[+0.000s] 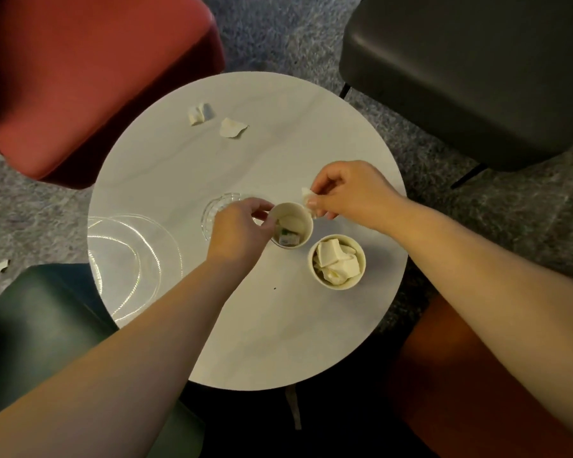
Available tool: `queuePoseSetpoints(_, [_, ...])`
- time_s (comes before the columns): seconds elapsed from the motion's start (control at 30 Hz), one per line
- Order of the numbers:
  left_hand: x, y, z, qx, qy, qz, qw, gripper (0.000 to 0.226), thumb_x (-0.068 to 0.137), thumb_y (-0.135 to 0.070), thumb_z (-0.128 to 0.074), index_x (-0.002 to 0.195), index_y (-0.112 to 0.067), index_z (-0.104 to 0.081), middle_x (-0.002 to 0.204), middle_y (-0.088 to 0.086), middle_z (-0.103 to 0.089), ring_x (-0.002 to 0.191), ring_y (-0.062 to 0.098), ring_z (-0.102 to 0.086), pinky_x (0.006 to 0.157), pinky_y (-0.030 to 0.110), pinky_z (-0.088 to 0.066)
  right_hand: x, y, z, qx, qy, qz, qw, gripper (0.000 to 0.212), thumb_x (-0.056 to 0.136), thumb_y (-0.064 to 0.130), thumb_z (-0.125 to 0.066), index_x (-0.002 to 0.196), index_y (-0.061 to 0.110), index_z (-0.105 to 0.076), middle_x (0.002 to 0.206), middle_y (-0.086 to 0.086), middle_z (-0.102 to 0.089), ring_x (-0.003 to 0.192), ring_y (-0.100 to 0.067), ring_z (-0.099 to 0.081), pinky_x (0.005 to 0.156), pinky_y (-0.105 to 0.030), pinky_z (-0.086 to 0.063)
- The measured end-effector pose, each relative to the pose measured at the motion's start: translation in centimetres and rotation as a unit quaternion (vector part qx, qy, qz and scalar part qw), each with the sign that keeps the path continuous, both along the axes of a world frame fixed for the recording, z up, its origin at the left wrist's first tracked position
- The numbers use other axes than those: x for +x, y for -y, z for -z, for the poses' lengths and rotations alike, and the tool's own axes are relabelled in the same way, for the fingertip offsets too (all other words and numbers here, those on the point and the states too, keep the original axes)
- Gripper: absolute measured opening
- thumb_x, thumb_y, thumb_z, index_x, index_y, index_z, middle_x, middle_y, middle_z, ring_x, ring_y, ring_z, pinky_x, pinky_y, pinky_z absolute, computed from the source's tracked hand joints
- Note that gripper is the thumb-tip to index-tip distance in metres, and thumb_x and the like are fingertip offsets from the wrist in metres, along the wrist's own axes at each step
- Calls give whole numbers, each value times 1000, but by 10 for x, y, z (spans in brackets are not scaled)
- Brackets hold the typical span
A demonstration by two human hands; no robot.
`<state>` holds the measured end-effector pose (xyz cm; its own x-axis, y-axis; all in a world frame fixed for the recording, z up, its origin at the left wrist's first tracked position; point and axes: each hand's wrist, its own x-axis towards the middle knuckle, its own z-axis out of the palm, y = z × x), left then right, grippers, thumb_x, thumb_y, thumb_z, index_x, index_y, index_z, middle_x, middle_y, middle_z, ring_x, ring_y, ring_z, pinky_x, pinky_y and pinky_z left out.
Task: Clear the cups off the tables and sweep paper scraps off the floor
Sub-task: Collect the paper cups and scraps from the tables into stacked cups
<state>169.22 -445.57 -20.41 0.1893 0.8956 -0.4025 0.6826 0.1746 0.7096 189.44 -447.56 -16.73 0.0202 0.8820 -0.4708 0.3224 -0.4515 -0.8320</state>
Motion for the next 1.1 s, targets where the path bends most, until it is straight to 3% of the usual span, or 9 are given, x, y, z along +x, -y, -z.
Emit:
queuePoseSetpoints(0.13, [-1, 0, 1, -8, 4, -11, 1000, 13, 88, -42, -69, 93, -30, -71, 83, -17, -66, 75, 6, -66, 75, 39, -59, -4, 4, 4, -38, -23, -59, 997, 22, 79, 5, -74, 93, 22, -72, 88, 1, -72, 74, -12, -71, 59, -22, -56])
queuePoseSetpoints(0.23, [-1, 0, 0, -6, 0, -5, 1000, 11, 89, -37, -69, 96, -28, -71, 84, -19, -65, 76, 7, -66, 76, 39, -59, 6, 6, 8, -16, -45, 13, 999, 26, 84, 5, -66, 95, 27, -71, 92, 2, -71, 73, -10, -70, 55, -17, -52])
queuePoseSetpoints(0.4, [-4, -1, -1, -29, 13, -8, 999, 7, 90, -35, -66, 97, -33, -68, 87, -18, -65, 77, 8, -67, 75, 37, -59, 21, 4, 41, -32, 133, 87, 987, 22, 89, 12, -58, 95, 31, -67, 92, 10, -65, 77, -7, -66, 61, -21, -54])
queuePoseSetpoints(0.53, [-7, -1, 0, -43, 27, -5, 999, 7, 91, -30, -65, 96, -35, -67, 86, -17, -66, 64, 6, -66, 64, 27, -57, 21, 4, 69, -69, 251, -19, 965, 26, 82, 31, -71, 107, 28, -63, 109, 4, -52, 92, -15, -57, 74, -25, -48])
queuePoseSetpoints(0.6, [-9, -1, -1, -47, 37, -4, 998, 13, 92, -25, -64, 92, -38, -63, 85, -18, -65, 60, 2, -66, 58, 18, -53, 16, 5, 78, -57, 245, -20, 968, 28, 81, 29, -73, 107, 23, -64, 115, -2, -46, 90, -18, -55, 78, -25, -48])
queuePoseSetpoints(0.7, [-9, -1, -2, -51, 44, -8, 998, 14, 93, -21, -63, 94, -35, -64, 85, -18, -65, 60, 1, -66, 57, 14, -53, 12, 5, 83, -22, 225, -1, 974, 13, 84, 20, -72, 97, 16, -68, 113, -4, -47, 83, -11, -51, 71, -12, -38])
queuePoseSetpoints(0.83, [-5, 0, -3, -57, 32, -13, 998, 13, 93, -23, -63, 104, -29, -68, 88, -17, -65, 62, 5, -67, 63, 23, -57, 16, 3, 73, -15, 241, -33, 970, 2, 87, 21, -68, 87, 20, -70, 106, -1, -52, 88, -18, -58, 80, -28, -48])
queuePoseSetpoints(0.93, [-1, 0, -5, -49, 16, -7, 999, 15, 93, -25, -64, 108, -26, -69, 89, -18, -64, 64, 7, -68, 67, 27, -58, 22, 2, 64, -3, 245, -31, 969, 10, 87, 24, -66, 79, 30, -65, 100, 6, -54, 84, -10, -58, 76, -27, -51])
queuePoseSetpoints(1.1, [-2, 3, -9, -38, 6, -9, 999, 8, 93, -28, -63, 100, -30, -66, 89, -18, -63, 66, 8, -67, 70, 33, -59, 20, -1, 67, 48, 220, -42, 973, 25, 87, 23, -67, 107, 36, -58, 108, 9, -46, 77, -6, -55, 75, -23, -50])
